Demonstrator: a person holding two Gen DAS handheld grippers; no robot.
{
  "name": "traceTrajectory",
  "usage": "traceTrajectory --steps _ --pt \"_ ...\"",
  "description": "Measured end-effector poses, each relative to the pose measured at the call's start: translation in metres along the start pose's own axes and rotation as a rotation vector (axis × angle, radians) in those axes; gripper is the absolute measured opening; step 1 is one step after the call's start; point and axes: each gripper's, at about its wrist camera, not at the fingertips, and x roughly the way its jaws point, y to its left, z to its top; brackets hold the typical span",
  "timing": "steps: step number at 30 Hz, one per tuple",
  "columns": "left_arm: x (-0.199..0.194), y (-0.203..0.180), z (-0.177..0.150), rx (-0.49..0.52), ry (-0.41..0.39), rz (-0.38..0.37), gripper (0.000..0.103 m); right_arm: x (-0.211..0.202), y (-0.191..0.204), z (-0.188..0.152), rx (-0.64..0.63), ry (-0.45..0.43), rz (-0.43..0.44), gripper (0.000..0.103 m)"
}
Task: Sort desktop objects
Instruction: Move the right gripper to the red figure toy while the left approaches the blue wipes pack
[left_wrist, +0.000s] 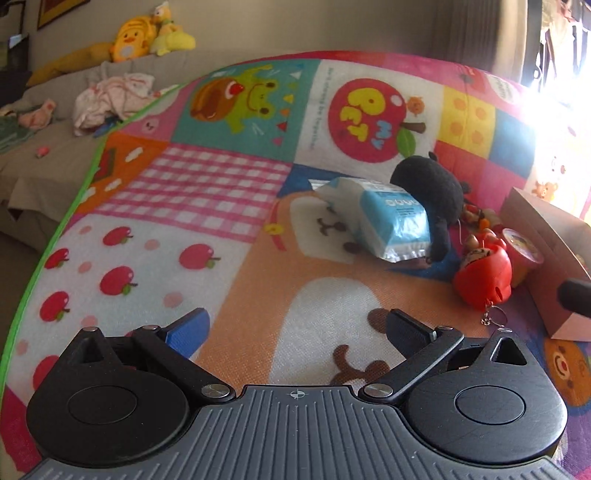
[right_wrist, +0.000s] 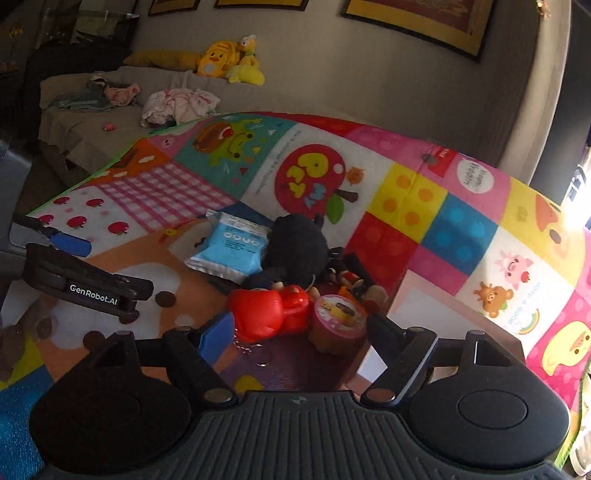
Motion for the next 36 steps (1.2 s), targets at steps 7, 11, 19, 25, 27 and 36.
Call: traceTrajectory --steps 7,11,19,25,27,36 --pt "-0.001 0.015 0.0 -0.091 -0.018 -0.028 0.103 0.06 0.035 0.005 -0.083 0.076 -0.079 0.071" --pt "-0.001 0.015 0.0 -0.091 -0.02 -0.029 0.103 0.08 0.032 -0.001 -0.031 0.145 -0.088 0.052" --pt "0.001 0.01 0.0 -0.068 -0.006 -0.014 0.103 -0.002 0.016 -0.034 -0.012 0.119 0.089 0.05" --pt "0.003 0.008 0.0 -0.054 0.007 0.0 0.103 -0.054 -0.012 -0.079 0.042 0.159 0.037 0.05" --pt "0.004 0.005 0.001 -0.038 0.015 0.009 0.103 -0.058 -0.026 -0.092 0.081 0.178 -0.03 0.05" --pt "0.016 -0.031 0.028 -0.011 0.054 -0.102 0.103 -0.066 -0.061 -0.126 0.243 0.156 -0.092 0.078"
